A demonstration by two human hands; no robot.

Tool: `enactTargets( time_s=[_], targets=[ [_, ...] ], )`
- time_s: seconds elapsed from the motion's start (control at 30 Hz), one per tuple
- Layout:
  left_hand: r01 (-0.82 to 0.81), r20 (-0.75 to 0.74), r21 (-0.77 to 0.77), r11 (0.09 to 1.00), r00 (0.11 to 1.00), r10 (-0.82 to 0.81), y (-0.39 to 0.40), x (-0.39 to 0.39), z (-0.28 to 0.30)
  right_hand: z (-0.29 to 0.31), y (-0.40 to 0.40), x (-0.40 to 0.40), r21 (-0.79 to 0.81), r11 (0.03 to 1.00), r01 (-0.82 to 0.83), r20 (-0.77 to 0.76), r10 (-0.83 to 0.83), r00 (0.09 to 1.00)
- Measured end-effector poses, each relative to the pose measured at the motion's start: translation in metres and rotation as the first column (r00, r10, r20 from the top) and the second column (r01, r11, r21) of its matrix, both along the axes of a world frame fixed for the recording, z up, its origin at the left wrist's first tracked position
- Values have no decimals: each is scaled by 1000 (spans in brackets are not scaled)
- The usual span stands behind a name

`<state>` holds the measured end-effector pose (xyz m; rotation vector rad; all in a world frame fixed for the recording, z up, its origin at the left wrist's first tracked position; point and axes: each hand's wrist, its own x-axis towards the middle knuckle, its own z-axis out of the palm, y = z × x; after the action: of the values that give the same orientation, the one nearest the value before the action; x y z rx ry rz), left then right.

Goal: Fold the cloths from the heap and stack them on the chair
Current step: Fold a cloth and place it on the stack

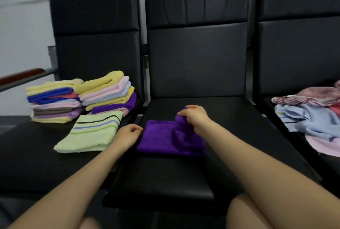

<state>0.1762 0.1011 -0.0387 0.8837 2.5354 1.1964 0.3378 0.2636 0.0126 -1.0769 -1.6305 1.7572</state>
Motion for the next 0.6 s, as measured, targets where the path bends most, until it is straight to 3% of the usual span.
enactTargets(
  time_s=[0.07, 0.17, 0.3, 0.37, 0.47, 0.53, 0.6],
  targets=[
    [-30, 41, 3, 1000, 999, 29, -6, 2, 2, -5, -16, -19, 51, 996, -69, 8, 68, 998],
    [-38, 48, -8, 999, 998, 38, -16, 4, 7, -6, -43, -41, -74, 971, -225, -120, 216, 969],
    [-21, 34, -3, 1000, 999, 21, -16, 6, 9, -8, -47, -35, 80, 929, -362, 37, 360, 932],
    [-16, 16, -13, 1000, 1000, 16, -13, 5, 10, -8, -36, -25, 152, 940, -305, 72, 297, 952],
    [6, -60, -89, 996, 998, -12, -2, 8, 9, -9, -14, -6, 263, 959, -101, 147, 64, 987],
    [-4, -118, -181, 983, 993, -17, 6, 14, 11, -11, -2, 6, 386, 922, -29, 278, -87, 957],
    [-27, -162, -254, 967, 987, -15, 14, 20, 13, -13, 5, 17, 426, 903, -60, 428, -143, 893]
  ],
)
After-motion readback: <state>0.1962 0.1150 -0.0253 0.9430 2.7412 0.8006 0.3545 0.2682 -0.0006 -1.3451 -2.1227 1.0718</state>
